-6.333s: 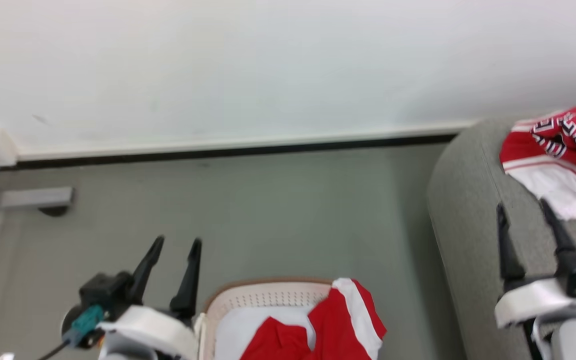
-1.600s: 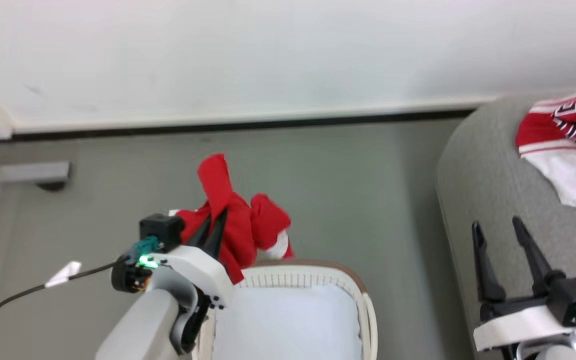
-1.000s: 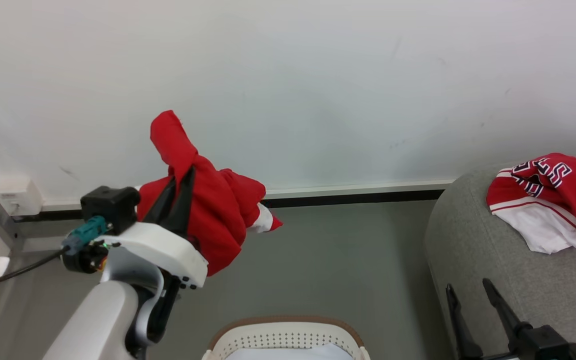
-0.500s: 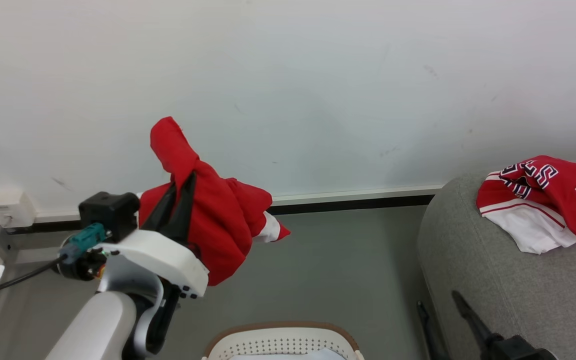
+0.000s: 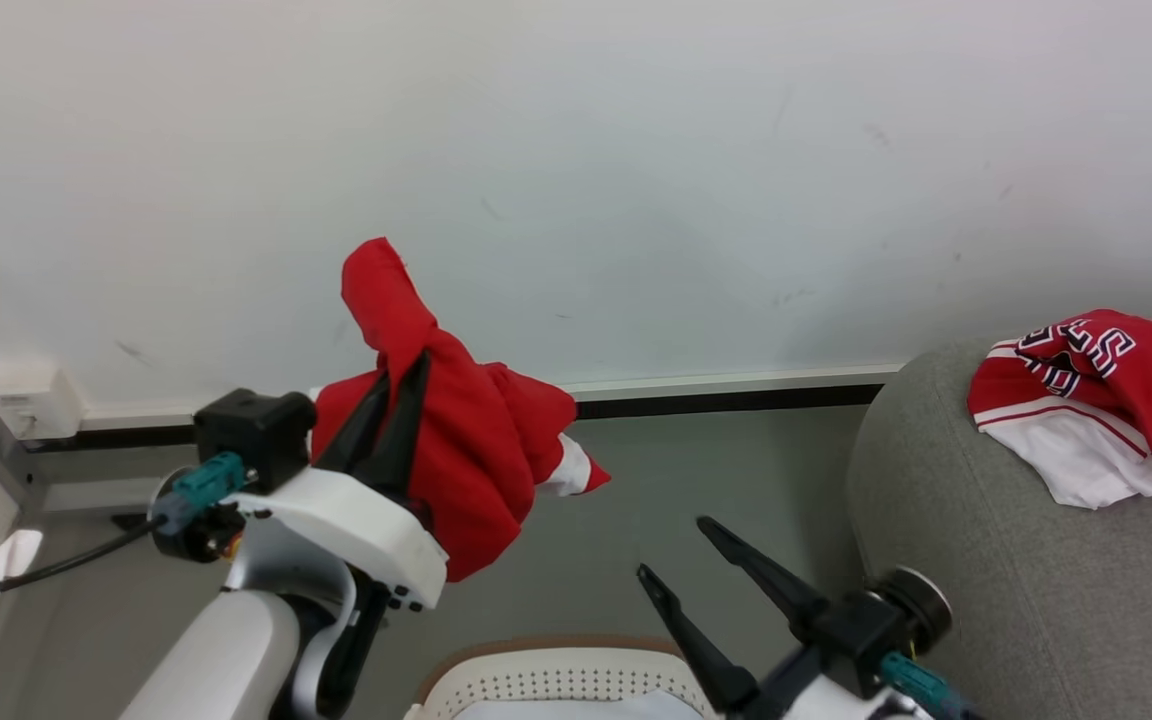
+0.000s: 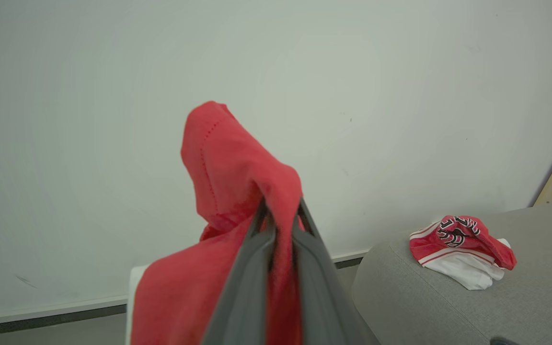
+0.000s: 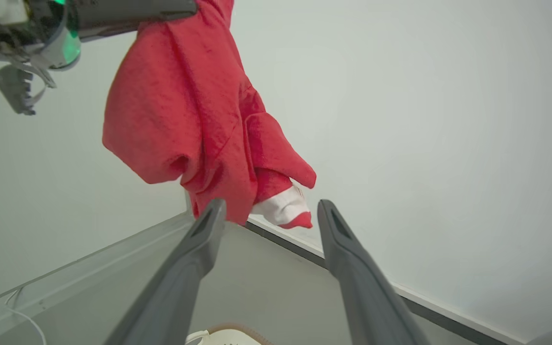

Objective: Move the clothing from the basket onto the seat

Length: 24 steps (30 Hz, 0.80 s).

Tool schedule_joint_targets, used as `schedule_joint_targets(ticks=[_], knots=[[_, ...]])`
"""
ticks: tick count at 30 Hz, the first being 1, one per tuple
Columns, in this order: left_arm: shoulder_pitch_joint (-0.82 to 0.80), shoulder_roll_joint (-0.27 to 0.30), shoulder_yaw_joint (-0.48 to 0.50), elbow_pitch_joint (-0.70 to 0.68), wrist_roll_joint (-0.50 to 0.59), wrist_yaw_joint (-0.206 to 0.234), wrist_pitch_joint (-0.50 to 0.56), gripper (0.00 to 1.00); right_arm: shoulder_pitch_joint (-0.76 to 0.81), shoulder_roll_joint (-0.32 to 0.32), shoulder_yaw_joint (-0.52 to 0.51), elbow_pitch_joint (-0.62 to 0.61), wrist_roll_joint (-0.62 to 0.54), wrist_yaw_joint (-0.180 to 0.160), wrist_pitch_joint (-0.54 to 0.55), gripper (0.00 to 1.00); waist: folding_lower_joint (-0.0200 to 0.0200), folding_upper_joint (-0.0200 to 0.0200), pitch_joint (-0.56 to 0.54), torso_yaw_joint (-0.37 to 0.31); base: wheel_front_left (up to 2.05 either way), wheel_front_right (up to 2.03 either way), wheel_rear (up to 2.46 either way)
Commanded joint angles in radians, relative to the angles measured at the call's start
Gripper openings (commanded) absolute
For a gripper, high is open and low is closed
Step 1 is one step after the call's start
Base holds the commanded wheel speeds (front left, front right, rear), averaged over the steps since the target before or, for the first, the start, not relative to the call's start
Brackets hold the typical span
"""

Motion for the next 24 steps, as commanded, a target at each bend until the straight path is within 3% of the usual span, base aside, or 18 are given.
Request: schedule_joint_targets(ticks=[1,12,18,24], knots=[[-0.003,-0.004,-0.007,-0.007,0.008,-0.005,0.003,0.0,-0.057,-0.006,0.044,0.016,0.028,-0.002,0.004,1.0,0.0,-0.0001,0.003,0.005,0.0,0.0,0.0],[-0.02,-0.028,-0.041,-0.003,0.004,-0.017,0.0,0.0,-0.275,0.054,0.219,0.163,0.15,-0.002,-0.005,1.0,0.0,-0.0001,0.007,0.027,0.0,0.0,0.0],[-0.031,-0.053,-0.078,-0.016,0.007,-0.029,0.005,0.0,-0.369,0.079,0.261,0.29,0.211,-0.002,-0.009,1.0,0.0,-0.0001,0.007,0.045,0.0,0.0,0.0],[-0.043,-0.091,-0.12,-0.032,-0.009,-0.049,0.015,0.0,-0.417,0.079,0.337,0.34,0.345,-0.002,-0.009,1.0,0.0,-0.0001,0.001,0.076,0.0,0.0,0.0]])
